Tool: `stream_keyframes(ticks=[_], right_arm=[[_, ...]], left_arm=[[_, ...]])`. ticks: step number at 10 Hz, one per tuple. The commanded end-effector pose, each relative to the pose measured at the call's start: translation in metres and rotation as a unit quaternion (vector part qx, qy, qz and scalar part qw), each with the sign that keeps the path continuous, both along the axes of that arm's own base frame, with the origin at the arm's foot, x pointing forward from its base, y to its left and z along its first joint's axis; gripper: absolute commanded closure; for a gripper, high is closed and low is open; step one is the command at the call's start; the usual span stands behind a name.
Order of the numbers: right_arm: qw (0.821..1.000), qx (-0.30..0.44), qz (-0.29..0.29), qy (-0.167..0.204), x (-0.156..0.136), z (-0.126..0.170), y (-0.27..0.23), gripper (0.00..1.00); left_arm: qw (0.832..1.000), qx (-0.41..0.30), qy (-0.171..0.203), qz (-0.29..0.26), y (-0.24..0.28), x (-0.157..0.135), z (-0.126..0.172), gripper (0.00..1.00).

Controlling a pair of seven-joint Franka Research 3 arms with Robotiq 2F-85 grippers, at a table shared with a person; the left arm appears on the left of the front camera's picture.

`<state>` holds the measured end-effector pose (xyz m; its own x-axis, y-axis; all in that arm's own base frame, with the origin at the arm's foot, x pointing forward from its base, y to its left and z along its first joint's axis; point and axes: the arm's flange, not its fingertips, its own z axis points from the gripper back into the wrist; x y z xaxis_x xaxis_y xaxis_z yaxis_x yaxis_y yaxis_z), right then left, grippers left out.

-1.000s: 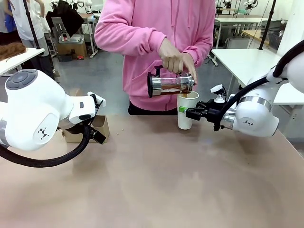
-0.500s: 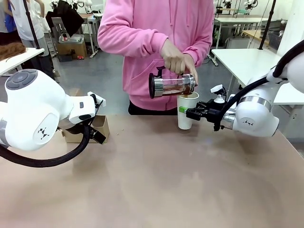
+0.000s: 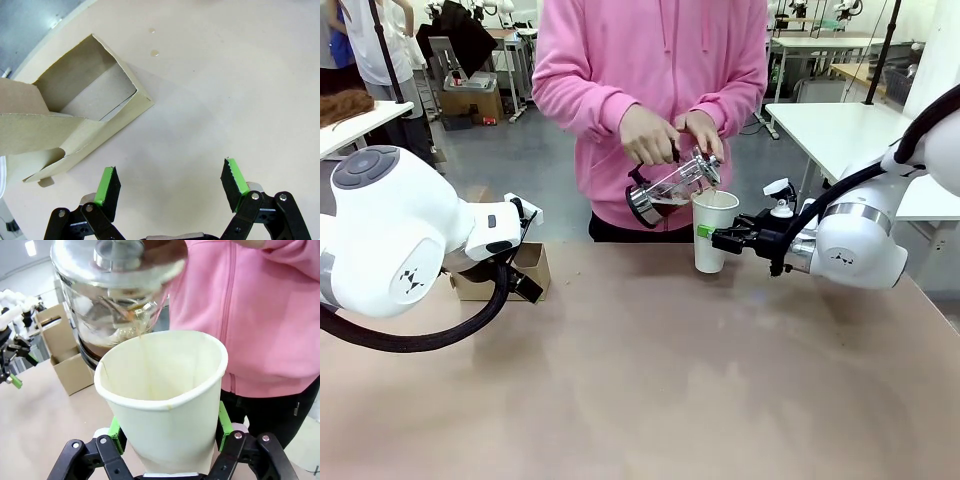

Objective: Pour a drink into a cup and package it in a carrier.
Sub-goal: When a person places the Paper Cup Lid on the 600 ml Paper Cup , lift the 600 ml Paper Cup.

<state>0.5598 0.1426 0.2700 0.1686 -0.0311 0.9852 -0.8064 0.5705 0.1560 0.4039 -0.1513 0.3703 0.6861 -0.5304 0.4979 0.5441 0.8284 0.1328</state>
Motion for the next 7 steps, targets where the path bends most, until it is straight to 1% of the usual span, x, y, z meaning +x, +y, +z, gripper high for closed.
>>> stream_keyframes(ticks=[1, 7], right_arm=[[1.000, 0.004, -0.008, 0.000, -0.0006, 0.0025, 0.0026, 0.20], [1.000, 0.004, -0.008, 0.000, -0.0006, 0.0025, 0.0026, 0.20]], left_arm=[[1.000, -0.001, 0.000, 0.000, 0.0000, -0.0003, 0.0003, 0.00], [1.000, -0.001, 0.000, 0.000, 0.0000, -0.0003, 0.0003, 0.00]])
